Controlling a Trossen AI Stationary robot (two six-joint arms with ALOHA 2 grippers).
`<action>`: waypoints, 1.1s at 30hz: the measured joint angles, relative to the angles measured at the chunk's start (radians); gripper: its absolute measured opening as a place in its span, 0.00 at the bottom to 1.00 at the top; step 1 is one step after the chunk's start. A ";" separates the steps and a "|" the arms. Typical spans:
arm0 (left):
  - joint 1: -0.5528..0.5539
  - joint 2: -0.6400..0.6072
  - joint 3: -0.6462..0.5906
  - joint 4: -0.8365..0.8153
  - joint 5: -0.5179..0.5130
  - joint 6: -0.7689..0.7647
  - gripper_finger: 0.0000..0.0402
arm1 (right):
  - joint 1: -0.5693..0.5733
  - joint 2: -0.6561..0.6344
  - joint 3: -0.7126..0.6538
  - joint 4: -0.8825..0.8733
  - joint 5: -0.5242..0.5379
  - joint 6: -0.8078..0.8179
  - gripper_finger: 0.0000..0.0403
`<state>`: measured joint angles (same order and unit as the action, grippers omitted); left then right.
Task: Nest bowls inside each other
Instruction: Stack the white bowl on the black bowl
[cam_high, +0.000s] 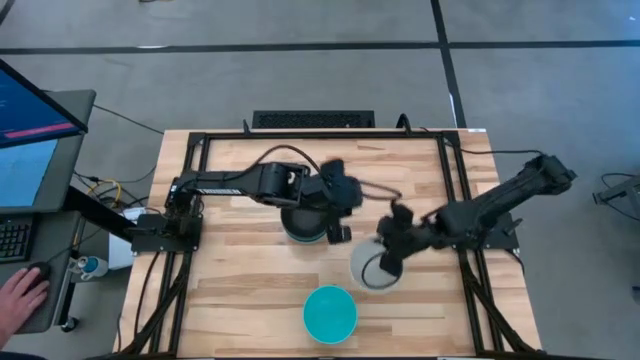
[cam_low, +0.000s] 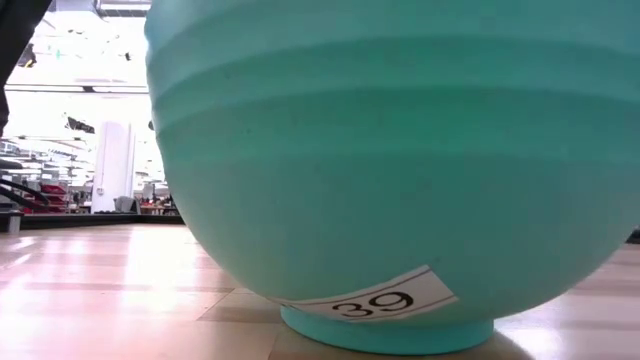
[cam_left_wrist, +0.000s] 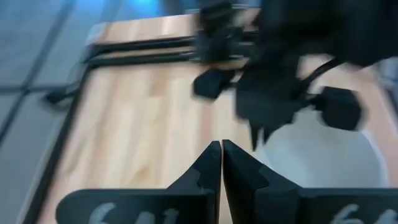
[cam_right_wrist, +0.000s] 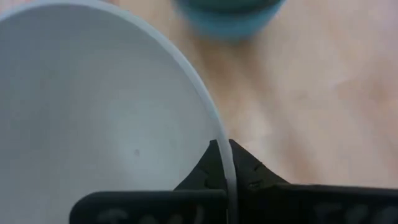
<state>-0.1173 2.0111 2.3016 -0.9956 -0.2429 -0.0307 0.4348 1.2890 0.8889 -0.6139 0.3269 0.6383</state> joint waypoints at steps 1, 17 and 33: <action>0.007 -0.011 0.000 -0.012 -0.030 -0.022 0.02 | -0.018 -0.022 0.018 -0.028 0.020 -0.019 0.01; 0.030 -0.177 0.001 -0.234 -0.023 -0.061 0.02 | -0.277 -0.109 0.142 -0.052 -0.032 -0.370 0.01; 0.038 -0.438 -0.325 -0.006 -0.056 -0.059 0.02 | -0.380 -0.104 0.142 0.100 -0.200 -0.489 0.02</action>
<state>-0.0793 1.5730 1.9768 -1.0015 -0.2991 -0.0895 0.0548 1.1854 1.0313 -0.5142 0.1265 0.1490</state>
